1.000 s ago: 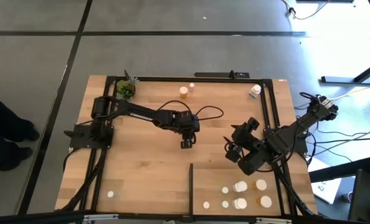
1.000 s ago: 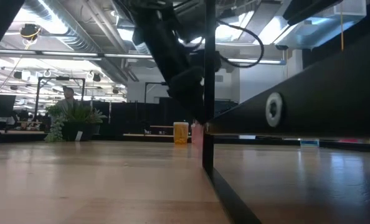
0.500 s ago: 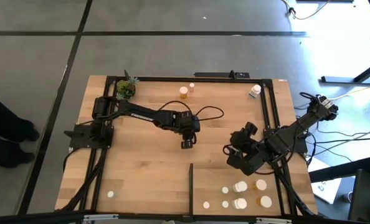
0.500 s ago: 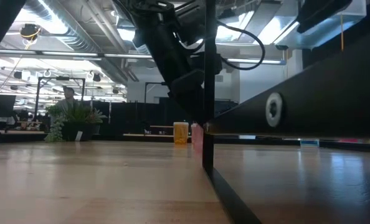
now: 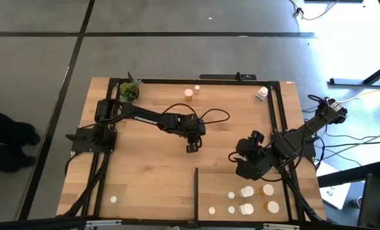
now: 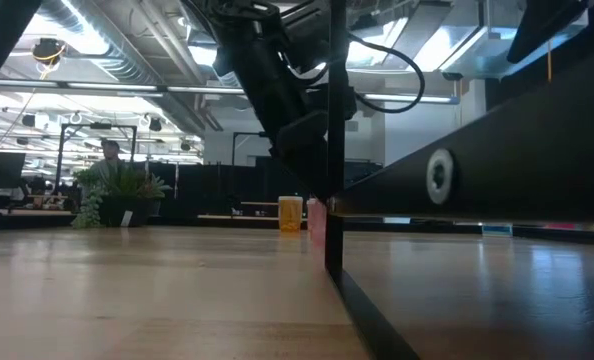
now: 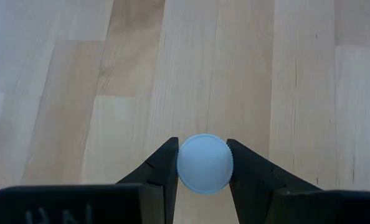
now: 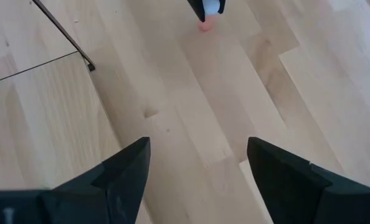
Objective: Pick and place medicine bottles onto shelf by color
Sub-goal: Put the bottom pink pill bottle on the shelf aligned with the other pink pill bottle
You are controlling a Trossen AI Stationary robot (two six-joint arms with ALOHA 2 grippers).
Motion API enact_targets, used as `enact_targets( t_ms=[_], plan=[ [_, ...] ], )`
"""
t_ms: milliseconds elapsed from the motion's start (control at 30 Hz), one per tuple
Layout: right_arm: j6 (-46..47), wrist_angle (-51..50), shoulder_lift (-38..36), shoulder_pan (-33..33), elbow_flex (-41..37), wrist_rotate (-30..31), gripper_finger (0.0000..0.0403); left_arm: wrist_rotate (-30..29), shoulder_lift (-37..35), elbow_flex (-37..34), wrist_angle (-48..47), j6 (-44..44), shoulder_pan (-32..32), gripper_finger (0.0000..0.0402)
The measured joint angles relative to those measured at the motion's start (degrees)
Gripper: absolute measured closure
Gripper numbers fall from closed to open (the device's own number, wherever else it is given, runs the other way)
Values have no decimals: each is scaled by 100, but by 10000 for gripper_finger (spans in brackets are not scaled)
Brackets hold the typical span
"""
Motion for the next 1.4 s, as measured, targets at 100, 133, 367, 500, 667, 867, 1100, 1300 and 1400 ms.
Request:
enact_targets(
  t_ms=[100, 133, 367, 500, 667, 867, 1100, 1300, 1400],
  plan=[
    [0, 1, 0, 0, 0, -1, 132, 4, 0, -2, 0, -3, 0, 298],
    [0, 1, 0, 0, 0, -1, 132, 4, 0, -2, 0, -4, 0, 298],
    [-2, 1, 0, 0, 0, -1, 132, 21, 0, -7, 13, -9, 4, 272],
    [0, 1, 0, 0, 0, -1, 132, 20, 11, -15, 23, -15, 4, 249],
    [-2, 1, 0, 0, 0, -1, 132, 16, 10, -14, 86, -22, 12, 218],
    [0, 1, 0, 0, 0, -1, 132, -63, -17, -13, 85, -11, 31, 189],
    [-2, 2, 0, 0, 0, -1, 132, -109, -31, -13, 78, -7, 31, 183],
    [-2, 13, 0, 0, 0, -1, 132, -216, -292, -6, -41, -2, 30, 182],
    [-2, 34, 0, 0, 0, -1, 132, -246, -478, -7, -31, -3, 28, 182]
  ],
)
